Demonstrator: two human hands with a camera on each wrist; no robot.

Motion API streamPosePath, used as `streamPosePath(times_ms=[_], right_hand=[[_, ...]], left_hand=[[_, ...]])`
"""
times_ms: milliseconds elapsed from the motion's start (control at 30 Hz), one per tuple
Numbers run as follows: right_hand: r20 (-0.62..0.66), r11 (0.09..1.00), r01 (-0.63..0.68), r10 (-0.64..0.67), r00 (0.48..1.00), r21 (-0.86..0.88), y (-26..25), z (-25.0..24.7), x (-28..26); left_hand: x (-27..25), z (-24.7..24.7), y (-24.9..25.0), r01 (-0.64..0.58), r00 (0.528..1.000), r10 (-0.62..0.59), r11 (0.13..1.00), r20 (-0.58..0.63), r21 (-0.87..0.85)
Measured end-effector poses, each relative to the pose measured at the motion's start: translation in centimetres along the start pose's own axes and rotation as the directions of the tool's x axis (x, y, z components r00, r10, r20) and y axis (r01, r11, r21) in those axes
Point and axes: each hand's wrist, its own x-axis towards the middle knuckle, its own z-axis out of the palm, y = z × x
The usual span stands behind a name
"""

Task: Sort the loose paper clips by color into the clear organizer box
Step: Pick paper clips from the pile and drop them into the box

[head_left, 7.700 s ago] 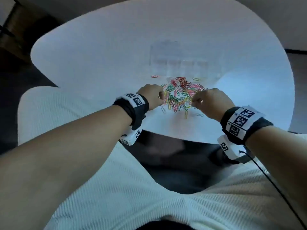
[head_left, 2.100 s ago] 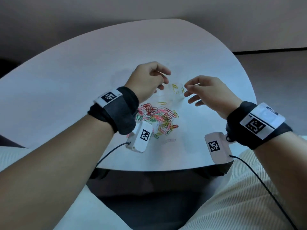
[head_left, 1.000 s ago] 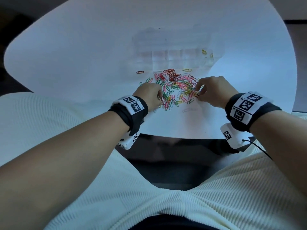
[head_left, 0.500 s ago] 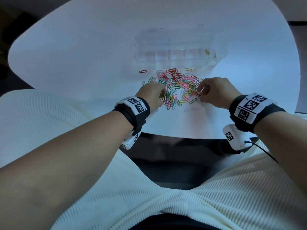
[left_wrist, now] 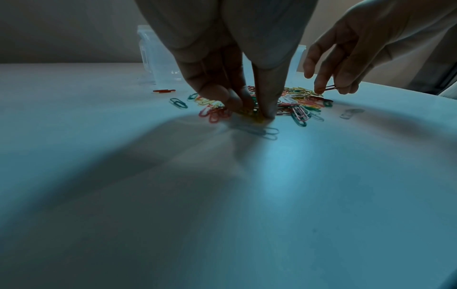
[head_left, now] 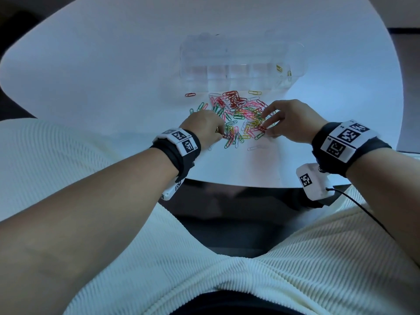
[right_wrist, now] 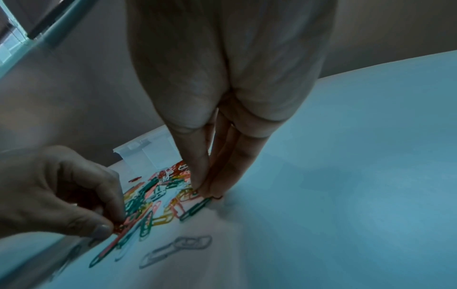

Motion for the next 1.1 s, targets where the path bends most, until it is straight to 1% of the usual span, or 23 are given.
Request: streamPosePath(times_ms=[100, 167, 200, 233, 300, 333, 400, 467, 533, 633, 700, 767, 800, 833, 867, 900, 933, 967, 1033, 1067, 1100], right_hand=[[-0.005, 0.999, -0.012, 0.013, 1.000, 0.050, 0.2, -0.3, 0.1], [-0.015, 0.999, -0.019, 0.020, 1.000, 0.048, 0.0, -0.5, 0.1], [-0.023, 0.997, -0.036, 0.037, 0.999, 0.063, 0.0, -0.6, 0.1], [-0.023, 0.991, -0.065, 0.068, 0.997, 0.115, -0.1, -0.7, 0.2], [0.017, 0.947, -0.131, 0.132, 0.991, 0.294, -0.3, -0.7, 0.2], [0.031, 0.913, -0.153, 0.152, 0.988, 0.378, -0.5, -0.8, 0.1], [0.020, 0.851, -0.168, 0.182, 0.983, 0.497, -0.7, -0.8, 0.1], [-0.030, 0.819, -0.137, 0.185, 0.982, 0.558, -0.6, -0.7, 0.2], [-0.068, 0.818, -0.095, 0.162, 0.985, 0.567, -0.5, -0.6, 0.4], [-0.053, 0.864, -0.079, 0.121, 0.991, 0.498, -0.4, -0.4, 0.6], [-0.022, 0.892, -0.083, 0.104, 0.994, 0.445, -0.4, -0.3, 0.6], [-0.003, 0.906, -0.110, 0.122, 0.993, 0.409, -0.5, -0.2, 0.6], [-0.015, 0.930, -0.119, 0.132, 0.991, 0.348, -0.6, -0.2, 0.7], [-0.043, 0.967, -0.116, 0.129, 0.991, 0.229, -0.6, -0.2, 0.7], [-0.084, 0.994, -0.094, 0.099, 0.991, 0.061, -0.5, -0.2, 0.7], [-0.113, 0.993, -0.065, 0.053, 0.992, -0.102, -0.5, -0.1, 0.7], [-0.121, 0.976, -0.033, 0.007, 0.993, -0.217, -0.4, -0.1, 0.6], [-0.110, 0.959, -0.006, -0.027, 0.994, -0.284, -0.3, 0.1, 0.6], [-0.083, 0.942, 0.010, -0.040, 0.996, -0.336, 0.1, 0.5, 0.5], [-0.079, 0.938, 0.004, -0.033, 0.996, -0.348, 0.3, 0.7, 0.5], [-0.084, 0.932, -0.001, -0.032, 0.996, -0.363, 0.4, 0.9, 0.6]], left_hand=[[0.1, 0.0, -0.1, -0.002, 1.000, 0.002, 1.000, -0.004, -0.001], [0.1, 0.0, -0.1, -0.002, 1.000, 0.002, 1.000, -0.012, -0.021], [0.1, -0.1, -0.1, -0.002, 1.000, 0.001, 0.999, -0.018, -0.037], [0.1, -0.3, -0.1, -0.002, 0.999, 0.000, 0.998, -0.034, -0.062], [0.1, -0.8, 0.0, 0.010, 0.997, -0.024, 0.983, -0.078, -0.183], [0.0, -1.1, 0.0, 0.024, 0.994, -0.053, 0.961, -0.098, -0.276], [-0.1, -1.6, -0.1, 0.054, 0.987, -0.115, 0.889, -0.108, -0.455], [0.0, -1.8, -0.3, 0.071, 0.986, -0.142, 0.822, -0.083, -0.566], [0.0, -2.0, -0.4, 0.092, 0.989, -0.142, 0.798, -0.038, -0.595], [0.0, -2.0, -0.5, 0.139, 0.987, -0.157, 0.809, 0.018, -0.572], [-0.1, -1.9, -0.2, 0.184, 0.979, -0.200, 0.765, 0.044, -0.618], [0.0, -1.9, 0.1, 0.227, 0.967, -0.244, 0.717, 0.068, -0.660], [0.2, -1.9, 0.2, 0.247, 0.962, -0.262, 0.703, 0.079, -0.667], [0.3, -1.9, 0.2, 0.267, 0.956, -0.278, 0.690, 0.095, -0.673], [0.4, -2.0, 0.2, 0.285, 0.951, -0.289, 0.684, 0.109, -0.672], [0.4, -2.0, 0.2, 0.291, 0.950, -0.292, 0.695, 0.112, -0.658], [0.4, -1.9, 0.3, 0.280, 0.954, -0.283, 0.728, 0.098, -0.625], [0.3, -1.9, 0.4, 0.260, 0.962, -0.263, 0.782, 0.077, -0.567], [-0.1, -1.7, 0.6, 0.225, 0.974, -0.220, 0.884, 0.061, -0.410], [-0.3, -1.7, 0.8, 0.218, 0.976, -0.207, 0.902, 0.068, -0.372], [-0.5, -1.7, 0.9, 0.219, 0.976, -0.203, 0.902, 0.082, -0.371]])
